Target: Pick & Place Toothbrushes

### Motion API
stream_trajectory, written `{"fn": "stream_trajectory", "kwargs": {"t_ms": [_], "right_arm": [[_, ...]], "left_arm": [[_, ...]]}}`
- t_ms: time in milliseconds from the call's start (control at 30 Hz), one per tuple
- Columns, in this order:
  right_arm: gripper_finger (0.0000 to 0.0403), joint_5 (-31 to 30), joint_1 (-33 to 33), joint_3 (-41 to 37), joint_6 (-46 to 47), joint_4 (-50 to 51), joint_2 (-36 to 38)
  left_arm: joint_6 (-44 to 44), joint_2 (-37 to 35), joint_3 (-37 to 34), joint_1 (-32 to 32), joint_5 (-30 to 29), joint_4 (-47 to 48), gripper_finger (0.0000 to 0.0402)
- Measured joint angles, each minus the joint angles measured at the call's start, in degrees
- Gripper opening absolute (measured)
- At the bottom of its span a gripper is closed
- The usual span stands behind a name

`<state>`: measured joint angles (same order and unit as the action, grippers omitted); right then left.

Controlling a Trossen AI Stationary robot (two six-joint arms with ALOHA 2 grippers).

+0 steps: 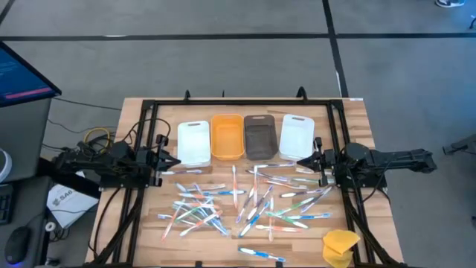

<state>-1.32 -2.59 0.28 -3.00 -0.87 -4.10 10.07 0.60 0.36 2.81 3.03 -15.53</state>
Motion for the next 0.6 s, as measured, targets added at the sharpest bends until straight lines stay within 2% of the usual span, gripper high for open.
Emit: {"fn": "stream_trajectory", "kwargs": {"t_ms": [600], "right_arm": [[0.0,-0.2,1.6,0.8,0.0,-1.8,0.0]], "left_arm": [[0.0,0.0,0.0,0.0,0.0,0.0,0.0002]]}}
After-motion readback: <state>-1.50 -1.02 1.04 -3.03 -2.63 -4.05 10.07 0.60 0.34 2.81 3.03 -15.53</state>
